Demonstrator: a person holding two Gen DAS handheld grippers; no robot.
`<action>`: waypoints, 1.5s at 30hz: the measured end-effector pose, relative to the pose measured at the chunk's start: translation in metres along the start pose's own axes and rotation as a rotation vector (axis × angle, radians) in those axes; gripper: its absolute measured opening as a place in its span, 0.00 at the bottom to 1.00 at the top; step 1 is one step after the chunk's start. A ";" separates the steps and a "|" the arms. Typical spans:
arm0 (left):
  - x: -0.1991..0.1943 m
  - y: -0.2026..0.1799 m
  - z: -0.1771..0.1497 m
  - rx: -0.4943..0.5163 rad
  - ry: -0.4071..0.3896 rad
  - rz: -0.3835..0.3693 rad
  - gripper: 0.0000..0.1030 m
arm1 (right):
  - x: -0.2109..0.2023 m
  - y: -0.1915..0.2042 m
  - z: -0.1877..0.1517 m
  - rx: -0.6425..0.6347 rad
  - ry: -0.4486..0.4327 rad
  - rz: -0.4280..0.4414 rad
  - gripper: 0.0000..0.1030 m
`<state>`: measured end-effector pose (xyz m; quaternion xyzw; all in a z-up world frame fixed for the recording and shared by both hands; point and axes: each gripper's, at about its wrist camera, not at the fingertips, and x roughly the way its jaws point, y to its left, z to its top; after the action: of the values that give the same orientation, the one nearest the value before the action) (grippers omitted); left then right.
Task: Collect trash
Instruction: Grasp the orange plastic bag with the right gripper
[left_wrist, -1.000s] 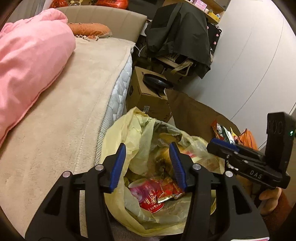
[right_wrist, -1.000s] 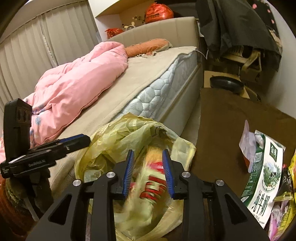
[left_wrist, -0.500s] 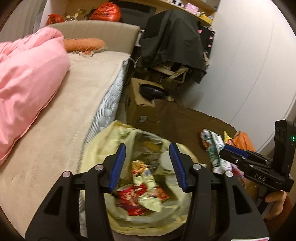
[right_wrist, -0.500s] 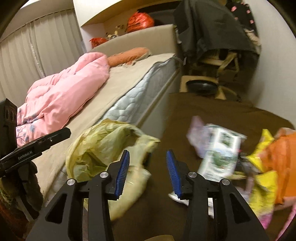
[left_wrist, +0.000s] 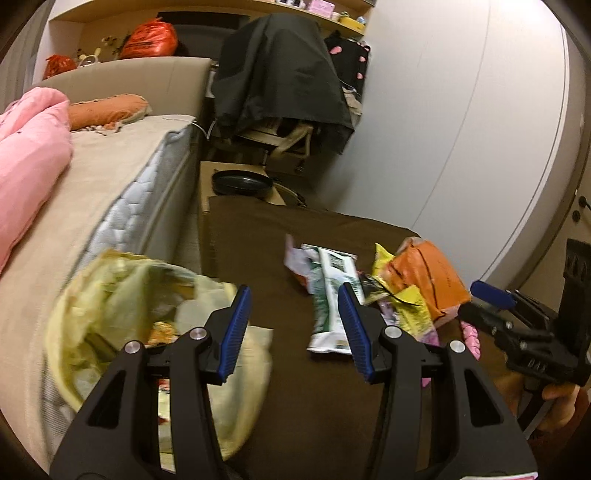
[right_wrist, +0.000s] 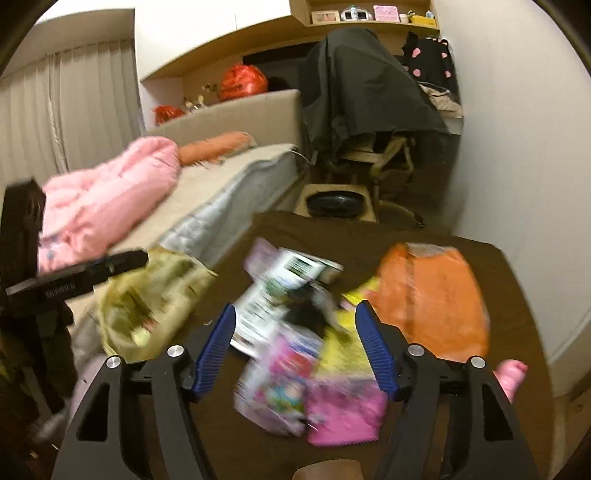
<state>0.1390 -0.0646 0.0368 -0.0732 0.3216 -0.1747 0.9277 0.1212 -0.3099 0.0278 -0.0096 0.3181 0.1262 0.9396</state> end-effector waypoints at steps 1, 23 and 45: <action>0.004 -0.008 -0.001 0.009 0.006 -0.002 0.45 | -0.002 -0.003 -0.004 -0.008 0.004 -0.016 0.61; 0.059 -0.046 -0.020 0.078 0.097 -0.045 0.55 | -0.003 -0.071 -0.039 0.072 0.033 -0.218 0.61; 0.123 -0.004 0.006 -0.050 0.204 -0.044 0.52 | 0.100 -0.104 0.008 0.049 0.171 -0.119 0.61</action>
<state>0.2315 -0.1136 -0.0280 -0.0854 0.4171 -0.1934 0.8839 0.2278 -0.3870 -0.0322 -0.0162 0.3989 0.0609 0.9148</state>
